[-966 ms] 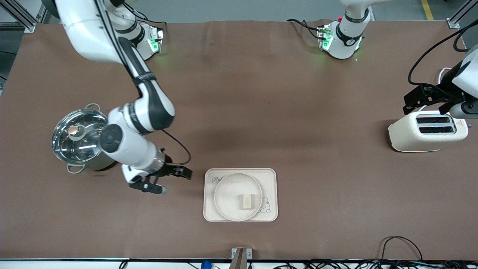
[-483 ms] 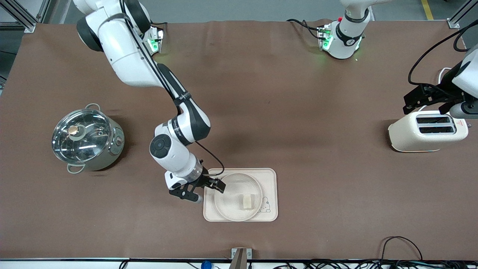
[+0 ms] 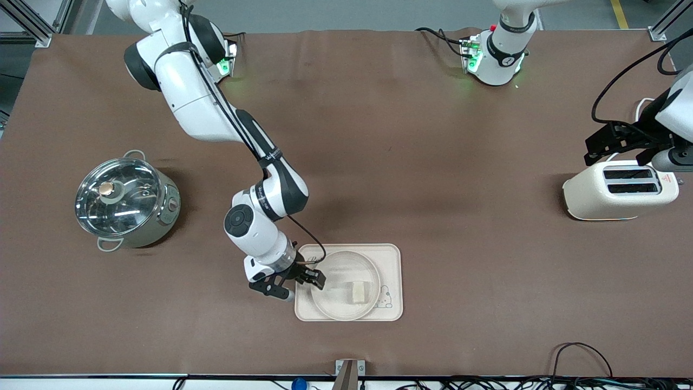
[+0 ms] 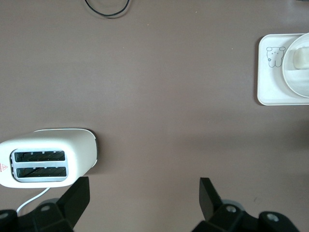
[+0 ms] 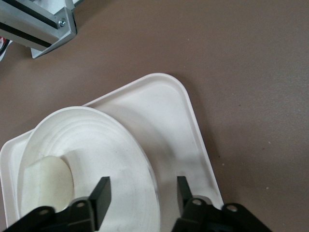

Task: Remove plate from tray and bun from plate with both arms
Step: 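Reach the right gripper down to the white plate's rim on the tray, then close the right gripper on the white plate's rim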

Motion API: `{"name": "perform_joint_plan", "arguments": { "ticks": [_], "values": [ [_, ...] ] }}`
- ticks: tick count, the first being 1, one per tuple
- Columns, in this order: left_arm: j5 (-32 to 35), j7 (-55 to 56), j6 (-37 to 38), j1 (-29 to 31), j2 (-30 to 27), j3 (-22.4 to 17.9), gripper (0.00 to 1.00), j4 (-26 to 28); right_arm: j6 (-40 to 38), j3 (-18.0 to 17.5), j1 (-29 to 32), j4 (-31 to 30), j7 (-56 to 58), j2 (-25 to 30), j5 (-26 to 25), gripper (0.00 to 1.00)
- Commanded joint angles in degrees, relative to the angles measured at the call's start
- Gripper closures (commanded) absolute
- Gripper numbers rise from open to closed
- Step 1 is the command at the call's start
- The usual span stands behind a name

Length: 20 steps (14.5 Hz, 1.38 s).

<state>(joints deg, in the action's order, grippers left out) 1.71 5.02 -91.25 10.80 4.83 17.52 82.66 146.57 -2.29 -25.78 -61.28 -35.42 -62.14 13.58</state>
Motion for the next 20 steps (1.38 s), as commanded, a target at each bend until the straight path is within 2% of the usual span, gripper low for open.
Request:
{"name": "perform_joint_plan", "arguments": {
  "ticks": [1, 5, 7, 8, 9, 14, 16, 17, 20],
  "values": [
    [0.7, -0.5, 1.0, 0.2, 0.3, 0.2, 0.0, -0.9, 0.4, -0.4, 0.4, 2.0, 2.5, -1.8, 0.9, 0.48],
    [0.7, -0.5, 1.0, 0.2, 0.3, 0.2, 0.0, -0.9, 3.5, -0.4, 0.2, 2.0, 3.6, -3.9, 0.8, 0.6],
    [0.7, -0.5, 1.0, 0.3, 0.3, 0.2, 0.0, -0.9, 3.7, -0.4, 0.2, 2.0, 4.1, -3.9, 0.8, 0.81],
    [0.7, -0.5, 1.0, 0.3, 0.3, 0.2, 0.0, -0.9, 3.8, -0.4, 0.2, 2.0, 4.1, -4.0, 0.9, 0.96],
    [1.0, -0.5, 0.9, 0.2, 0.3, 0.2, 0.0, -0.9, 4.2, -0.4, 0.2, 2.0, 4.1, -4.0, 0.9, 0.99],
    [1.0, 0.6, 0.9, -0.4, 0.4, 0.4, 0.0, -0.7, 5.2, -1.7, 0.3, 1.9, 4.5, -2.9, 1.0, 1.0],
    [0.7, 1.4, 1.2, -0.6, 0.4, 1.7, 0.0, -0.5, 8.3, -2.2, 0.0, 0.9, 4.4, -1.2, 1.2, 0.99],
    [0.7, 4.3, 1.8, -0.8, 0.4, 3.4, 0.0, -0.3, 9.3, -2.8, -0.1, -1.4, 4.5, 0.0, 1.1, 1.0],
    [0.3, 15.9, 5.4, -0.7, 0.4, 8.0, 0.0, -0.2, 21.8, -8.0, 0.0, -14.7, 4.5, 5.6, 1.0, 1.0]
  ]
}}
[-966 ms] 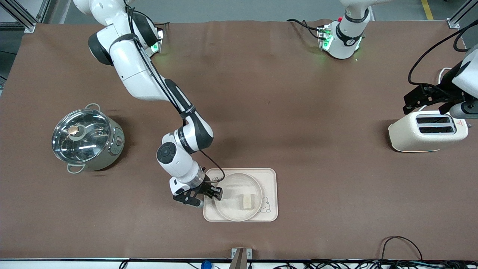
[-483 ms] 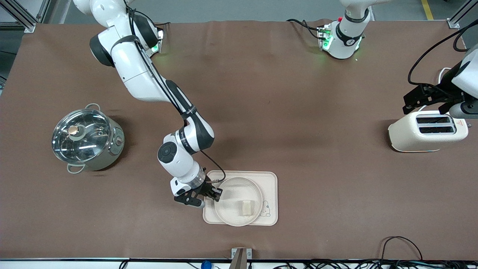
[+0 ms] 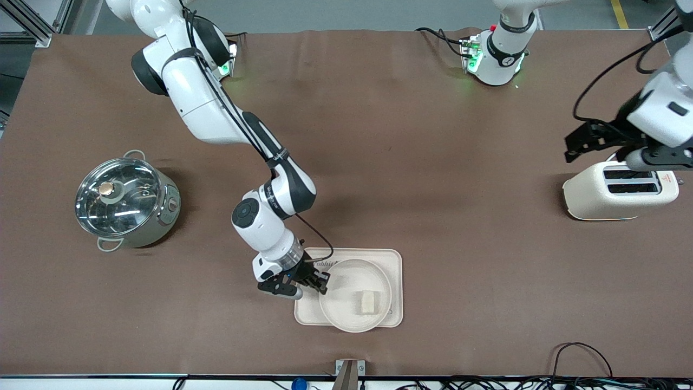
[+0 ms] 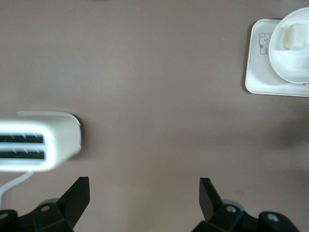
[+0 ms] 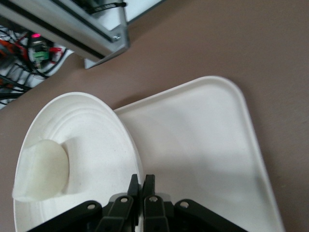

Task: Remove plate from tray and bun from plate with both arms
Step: 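Lift the plate off the tray with the right gripper while the left gripper advances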

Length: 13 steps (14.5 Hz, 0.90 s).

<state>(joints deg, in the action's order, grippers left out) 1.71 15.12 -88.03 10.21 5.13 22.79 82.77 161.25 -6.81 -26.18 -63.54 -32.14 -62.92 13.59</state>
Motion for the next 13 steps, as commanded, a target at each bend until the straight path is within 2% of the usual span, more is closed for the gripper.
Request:
{"name": "perform_joint_plan", "arguments": {
  "ticks": [1, 4, 7, 10, 13],
  "values": [
    [0.2, 7.6, 2.8, -0.1, 0.0, 4.8, 0.0, 0.4, 9.8, -5.1, 0.9, -16.4, 1.2, 8.2, 1.0, 1.0],
    [0.2, 15.0, 2.6, 0.0, -0.5, 10.8, 0.0, 3.0, 13.2, -8.2, 2.4, -29.7, 1.2, 15.9, 1.0, 1.0],
    [0.2, 19.8, 0.9, 0.1, -0.6, 15.3, 0.0, 5.2, 22.0, -9.8, 2.4, -43.5, 1.3, 21.0, 0.8, 1.0],
    [0.2, 23.1, -1.8, 0.1, -0.8, 18.2, 0.0, 7.6, 25.2, -9.9, 2.5, -51.0, 2.0, 23.5, 0.8, 1.0],
    [0.0, 23.5, -7.0, 0.2, -2.6, 20.4, 0.0, 12.4, 29.7, -10.4, 4.2, -57.7, 2.6, 26.1, 0.1, 1.0]
  ]
}}
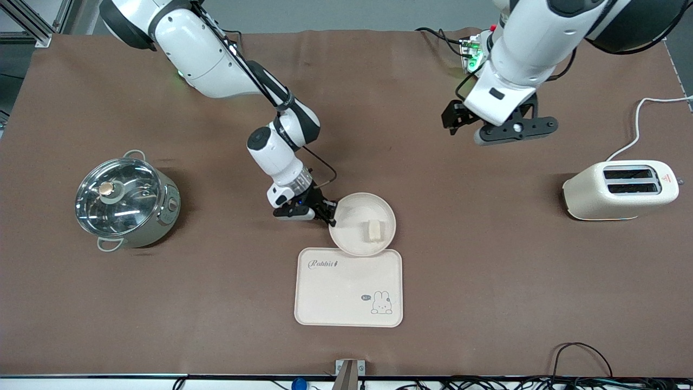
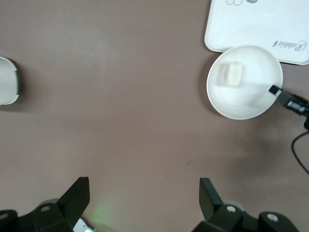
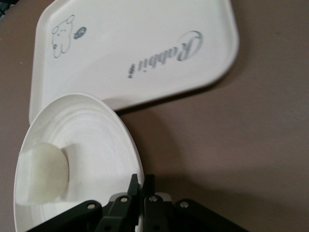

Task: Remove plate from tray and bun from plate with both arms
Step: 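Lift the plate off the tray with the right gripper while the left gripper advances, then release the plate and retract the right gripper while the left gripper approaches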

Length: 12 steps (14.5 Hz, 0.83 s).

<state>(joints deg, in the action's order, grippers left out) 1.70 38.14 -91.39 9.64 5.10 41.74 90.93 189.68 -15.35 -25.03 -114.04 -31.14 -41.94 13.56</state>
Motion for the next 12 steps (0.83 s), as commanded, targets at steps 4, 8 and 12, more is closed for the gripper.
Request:
{"name": "perform_joint_plan", "arguments": {
  "ticks": [4, 8, 12],
  "values": [
    [-2.7, 0.9, -12.2, 0.7, -6.1, 4.3, 0.0, 12.9, 1.5, -4.3, 5.8, -9.3, 1.9, 5.5, 0.1, 0.77],
    [-2.6, 2.2, -18.8, 1.0, -0.9, 4.8, 0.0, 12.9, 1.7, -5.6, 7.0, -11.6, 1.4, 7.6, 0.2, 0.04],
    [3.8, 8.2, -29.1, -2.5, 10.2, 4.8, 0.0, 12.6, -13.7, -5.2, 9.1, -11.4, -0.9, 16.3, 0.4, 0.0]
  ]
}}
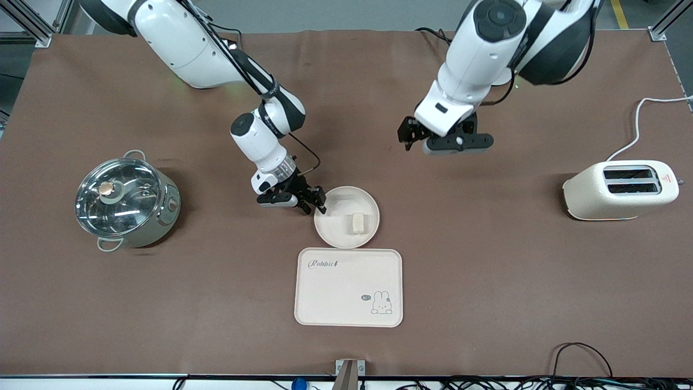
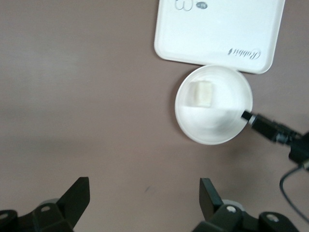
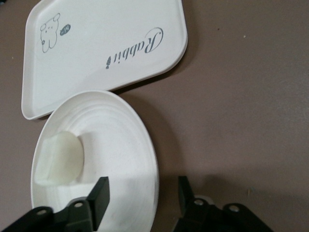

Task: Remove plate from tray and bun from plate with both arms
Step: 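Release the plate and retract the right gripper while the left gripper approaches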

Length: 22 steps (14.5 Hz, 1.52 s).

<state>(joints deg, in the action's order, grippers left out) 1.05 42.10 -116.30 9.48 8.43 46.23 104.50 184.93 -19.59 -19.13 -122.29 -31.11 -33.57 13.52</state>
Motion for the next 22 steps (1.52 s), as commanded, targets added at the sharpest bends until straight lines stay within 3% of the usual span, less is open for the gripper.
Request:
{"name": "perform_joint_plan", "arguments": {
  "ticks": [1, 5, 9, 11, 12, 15, 16, 18, 22],
  "values": [
    [9.9, 7.6, -5.2, -3.8, 9.9, 0.3, 0.0, -1.3, -13.1, -1.0, 5.0, -2.9, -0.5, 10.2, 0.4, 0.0],
    [32.9, 26.6, -8.8, -11.4, 26.8, 0.0, 0.0, -7.9, -38.3, -1.0, 15.0, -1.6, 7.5, 25.3, 0.0, 0.0],
    [42.3, 31.2, -10.7, -15.9, 37.1, -1.1, 0.0, -13.0, -64.2, -0.7, 27.6, 2.5, 21.9, 39.0, -0.1, 0.0],
    [42.6, 31.1, -15.1, -18.0, 38.9, -5.0, 0.0, -14.3, -74.0, -0.5, 33.3, 8.1, 25.7, 40.6, -0.2, 0.0],
    [42.6, 31.1, -17.7, -19.6, 39.0, -6.9, 0.0, -14.5, -78.5, 1.4, 33.8, 11.9, 27.0, 40.6, -1.0, 0.0],
    [42.6, 31.1, -23.9, -24.5, 39.3, -12.5, 0.0, -14.8, -89.3, 12.1, 26.7, 23.1, 27.2, 40.1, -9.4, 0.0],
    [42.6, 31.1, -25.5, -26.0, 39.8, -14.0, 0.0, -15.2, -90.8, 14.1, 25.5, 24.9, 27.4, 40.0, -10.5, 0.0],
    [42.6, 31.3, -26.5, -28.9, 40.9, -16.5, 0.0, -16.3, -91.1, 14.6, 25.6, 27.6, 27.9, 39.9, -11.5, 0.0],
    [43.0, 30.7, -29.1, -28.8, 41.3, -18.4, 0.07, -16.1, -95.3, 14.7, 26.6, 33.2, 27.9, 39.0, -11.5, 0.0]
  ]
}}
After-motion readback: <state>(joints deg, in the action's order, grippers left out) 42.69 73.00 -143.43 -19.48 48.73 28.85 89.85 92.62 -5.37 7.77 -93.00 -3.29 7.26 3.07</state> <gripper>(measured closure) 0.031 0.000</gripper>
